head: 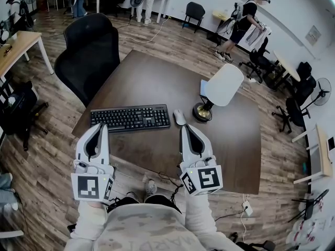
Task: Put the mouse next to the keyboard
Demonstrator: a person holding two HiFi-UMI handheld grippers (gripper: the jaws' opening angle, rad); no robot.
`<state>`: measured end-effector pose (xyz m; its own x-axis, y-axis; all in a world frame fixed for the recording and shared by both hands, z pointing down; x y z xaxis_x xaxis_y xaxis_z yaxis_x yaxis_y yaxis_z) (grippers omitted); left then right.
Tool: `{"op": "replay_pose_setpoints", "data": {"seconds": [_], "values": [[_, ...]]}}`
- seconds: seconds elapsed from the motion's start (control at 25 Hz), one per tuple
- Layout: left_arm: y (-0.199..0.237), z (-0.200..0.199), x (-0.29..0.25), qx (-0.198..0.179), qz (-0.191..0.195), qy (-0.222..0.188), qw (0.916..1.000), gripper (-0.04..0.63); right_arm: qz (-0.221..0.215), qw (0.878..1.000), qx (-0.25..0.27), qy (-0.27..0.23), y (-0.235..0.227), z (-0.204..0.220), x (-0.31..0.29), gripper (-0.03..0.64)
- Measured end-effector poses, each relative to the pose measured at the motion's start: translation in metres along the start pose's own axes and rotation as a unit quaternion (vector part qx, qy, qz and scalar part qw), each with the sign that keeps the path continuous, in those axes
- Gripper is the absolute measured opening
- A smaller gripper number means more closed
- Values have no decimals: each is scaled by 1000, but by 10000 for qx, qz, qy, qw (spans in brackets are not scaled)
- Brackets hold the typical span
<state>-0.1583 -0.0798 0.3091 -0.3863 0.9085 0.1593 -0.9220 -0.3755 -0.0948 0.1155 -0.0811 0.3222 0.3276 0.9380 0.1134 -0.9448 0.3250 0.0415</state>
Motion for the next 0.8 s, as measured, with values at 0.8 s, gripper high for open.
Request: {"op": "replay_pose_setpoints", "data": {"seconds": [0.8], "values": [[5,0,7,-20,36,-58,10000,6,80,9999,-52,-137,11,-2,3,9]]}}
Point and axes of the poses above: the fingertips, and each gripper's own axes: x backward along the fingers, y to its left, z out of its underside, the point moved 7 cm from there along x, backward along the fingers, and after that the axes turned 1 degree about z, right-handed, at the moved point
